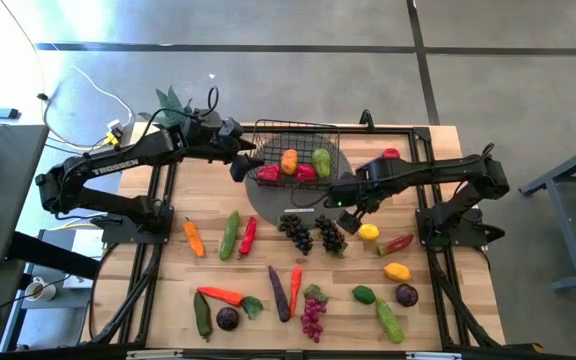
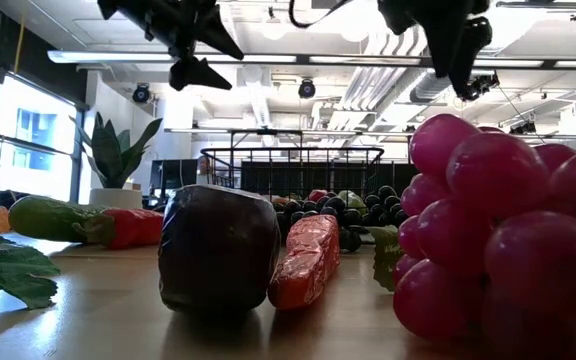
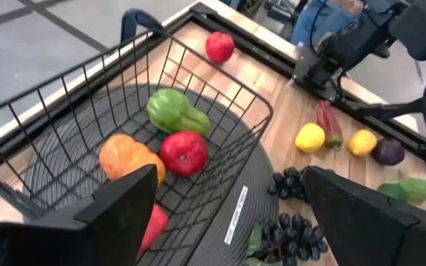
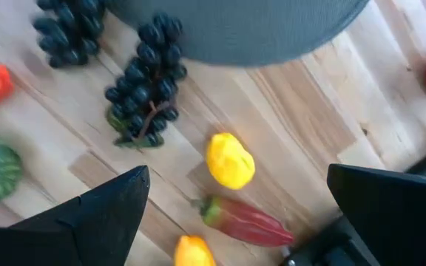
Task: Build produce basket
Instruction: Put the yellow lemon into the wire basket
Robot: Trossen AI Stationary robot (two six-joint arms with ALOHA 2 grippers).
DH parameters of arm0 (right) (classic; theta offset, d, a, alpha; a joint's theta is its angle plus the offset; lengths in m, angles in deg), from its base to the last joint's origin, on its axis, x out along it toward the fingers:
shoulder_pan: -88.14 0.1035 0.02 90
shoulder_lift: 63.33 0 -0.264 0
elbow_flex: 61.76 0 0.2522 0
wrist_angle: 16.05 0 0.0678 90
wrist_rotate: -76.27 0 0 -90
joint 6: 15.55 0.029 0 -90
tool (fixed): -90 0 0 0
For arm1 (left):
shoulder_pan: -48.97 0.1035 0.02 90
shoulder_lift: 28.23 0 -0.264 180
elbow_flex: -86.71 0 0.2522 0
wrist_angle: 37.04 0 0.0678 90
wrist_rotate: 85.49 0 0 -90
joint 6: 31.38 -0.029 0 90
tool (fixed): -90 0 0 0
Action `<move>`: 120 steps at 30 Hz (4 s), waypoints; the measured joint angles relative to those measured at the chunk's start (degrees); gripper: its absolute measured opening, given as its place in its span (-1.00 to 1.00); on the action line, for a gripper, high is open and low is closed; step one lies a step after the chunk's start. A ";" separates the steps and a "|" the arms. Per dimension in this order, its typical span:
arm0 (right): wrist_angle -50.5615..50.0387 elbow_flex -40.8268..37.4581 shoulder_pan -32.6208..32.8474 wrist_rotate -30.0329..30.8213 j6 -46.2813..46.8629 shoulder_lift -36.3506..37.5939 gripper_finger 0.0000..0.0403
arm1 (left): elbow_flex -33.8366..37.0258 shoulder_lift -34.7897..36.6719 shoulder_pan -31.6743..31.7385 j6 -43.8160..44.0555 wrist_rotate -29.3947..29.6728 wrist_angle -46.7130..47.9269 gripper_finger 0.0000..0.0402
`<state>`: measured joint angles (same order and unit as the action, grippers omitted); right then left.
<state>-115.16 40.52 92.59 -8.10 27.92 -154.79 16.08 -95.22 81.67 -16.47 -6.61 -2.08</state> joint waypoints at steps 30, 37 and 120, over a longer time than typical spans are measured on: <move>22.50 -31.92 5.86 -2.78 -6.45 -0.07 0.97 | 0.00 0.22 -0.78 0.11 3.36 2.49 0.66; 31.78 -38.81 5.84 -2.61 -5.97 -0.07 0.97 | 0.00 0.22 -2.05 0.99 7.14 4.36 0.66; 52.53 -4.05 -28.08 5.34 -26.70 -7.62 0.05 | 0.00 0.18 -2.81 -1.41 10.55 10.96 0.66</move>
<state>-62.63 36.47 64.51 -2.76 1.22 -162.40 16.08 -95.04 78.86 -17.89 3.93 8.88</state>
